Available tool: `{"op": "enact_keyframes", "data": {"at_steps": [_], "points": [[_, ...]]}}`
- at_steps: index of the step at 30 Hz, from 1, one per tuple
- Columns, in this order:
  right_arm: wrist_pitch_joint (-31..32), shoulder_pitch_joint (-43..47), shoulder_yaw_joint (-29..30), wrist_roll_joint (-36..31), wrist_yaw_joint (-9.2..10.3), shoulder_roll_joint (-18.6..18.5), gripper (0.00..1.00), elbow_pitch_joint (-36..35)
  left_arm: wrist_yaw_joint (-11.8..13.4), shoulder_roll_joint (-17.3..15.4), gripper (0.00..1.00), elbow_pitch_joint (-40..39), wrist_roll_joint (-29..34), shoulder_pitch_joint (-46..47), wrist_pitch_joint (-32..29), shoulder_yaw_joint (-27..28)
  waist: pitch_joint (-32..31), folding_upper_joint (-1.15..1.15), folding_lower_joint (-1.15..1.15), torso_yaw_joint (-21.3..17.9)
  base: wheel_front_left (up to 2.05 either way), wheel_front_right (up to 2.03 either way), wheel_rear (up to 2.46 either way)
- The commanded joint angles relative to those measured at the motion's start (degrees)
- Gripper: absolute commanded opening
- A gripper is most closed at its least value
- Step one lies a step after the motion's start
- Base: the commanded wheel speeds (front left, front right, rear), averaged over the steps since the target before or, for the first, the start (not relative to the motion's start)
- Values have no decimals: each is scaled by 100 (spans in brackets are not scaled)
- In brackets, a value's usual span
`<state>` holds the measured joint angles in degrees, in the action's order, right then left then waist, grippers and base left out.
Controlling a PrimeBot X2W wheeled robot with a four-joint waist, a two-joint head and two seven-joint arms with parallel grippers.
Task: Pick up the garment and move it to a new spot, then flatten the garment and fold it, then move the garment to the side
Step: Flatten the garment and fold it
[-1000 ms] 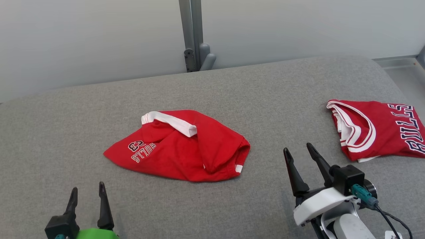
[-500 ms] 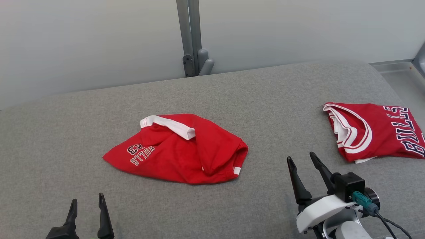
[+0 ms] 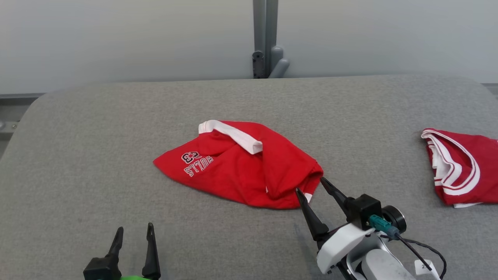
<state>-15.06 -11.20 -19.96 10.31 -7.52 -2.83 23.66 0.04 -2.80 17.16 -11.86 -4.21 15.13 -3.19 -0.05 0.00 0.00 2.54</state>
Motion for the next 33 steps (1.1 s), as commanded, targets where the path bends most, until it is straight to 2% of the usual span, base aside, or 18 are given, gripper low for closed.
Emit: {"op": "enact_keyframes", "data": {"at_steps": [1,5,10,21,22,23,25,26,33], "points": [[-15,-157,-28,-48,7,-21,100,110,-4,-21,100,29,-34,80,-2,-21,187,0,0,550,0,0,0],[-15,-393,83,-118,7,-19,100,430,-30,-21,100,49,-69,145,-2,-116,341,0,0,991,0,0,0],[-15,-703,207,-250,8,-19,100,789,-9,-19,100,24,-125,232,-2,-176,567,0,0,1342,0,0,0],[-15,-1098,538,-573,8,-21,98,1503,83,-19,100,26,-315,424,-2,-410,792,0,0,1541,0,0,0],[-15,-1122,549,-586,8,-22,92,1542,87,-19,100,10,-306,436,-2,-413,794,0,0,1537,0,0,0],[-15,-1142,565,-610,8,-23,76,1569,95,-19,100,8,-304,431,-3,-413,793,0,0,1531,0,0,0],[-15,-1164,612,-616,8,-21,22,1583,106,-20,100,4,-305,456,-2,-412,793,0,0,1518,0,0,0],[-15,-1167,638,-600,8,-22,0,1530,103,-20,100,-6,-313,477,-2,-403,792,0,0,1509,0,0,0],[-15,-956,972,-401,8,-20,0,991,119,-20,100,-31,-309,376,-2,-309,692,0,0,1320,0,0,0]]}}
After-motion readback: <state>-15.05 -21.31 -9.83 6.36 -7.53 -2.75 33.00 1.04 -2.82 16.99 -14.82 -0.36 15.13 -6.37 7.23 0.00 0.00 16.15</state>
